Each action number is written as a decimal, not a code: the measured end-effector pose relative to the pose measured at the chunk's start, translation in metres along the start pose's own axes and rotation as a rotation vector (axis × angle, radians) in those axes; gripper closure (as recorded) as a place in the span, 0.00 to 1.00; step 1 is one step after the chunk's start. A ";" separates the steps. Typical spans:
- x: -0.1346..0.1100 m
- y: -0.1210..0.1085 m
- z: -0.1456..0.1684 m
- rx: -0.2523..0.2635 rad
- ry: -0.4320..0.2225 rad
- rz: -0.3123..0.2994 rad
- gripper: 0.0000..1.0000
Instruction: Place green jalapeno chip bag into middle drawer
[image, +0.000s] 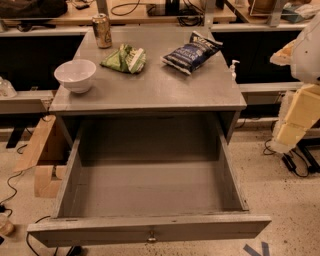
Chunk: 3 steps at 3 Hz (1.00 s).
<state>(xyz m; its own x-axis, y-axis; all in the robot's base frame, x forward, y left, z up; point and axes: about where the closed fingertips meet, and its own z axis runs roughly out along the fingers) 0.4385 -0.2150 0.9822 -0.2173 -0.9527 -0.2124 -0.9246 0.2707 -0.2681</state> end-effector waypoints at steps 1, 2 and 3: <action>0.000 0.000 0.000 0.000 0.000 0.000 0.00; -0.001 -0.017 0.005 0.044 -0.046 0.016 0.00; -0.012 -0.055 0.020 0.113 -0.144 0.049 0.00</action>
Offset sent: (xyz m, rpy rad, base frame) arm 0.0517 -0.0094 -0.0033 0.1094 -0.1324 -0.0360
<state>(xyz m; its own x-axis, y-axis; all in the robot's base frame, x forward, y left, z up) 0.4979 -0.2153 0.9812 -0.2065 -0.9106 -0.3580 -0.8713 0.3376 -0.3562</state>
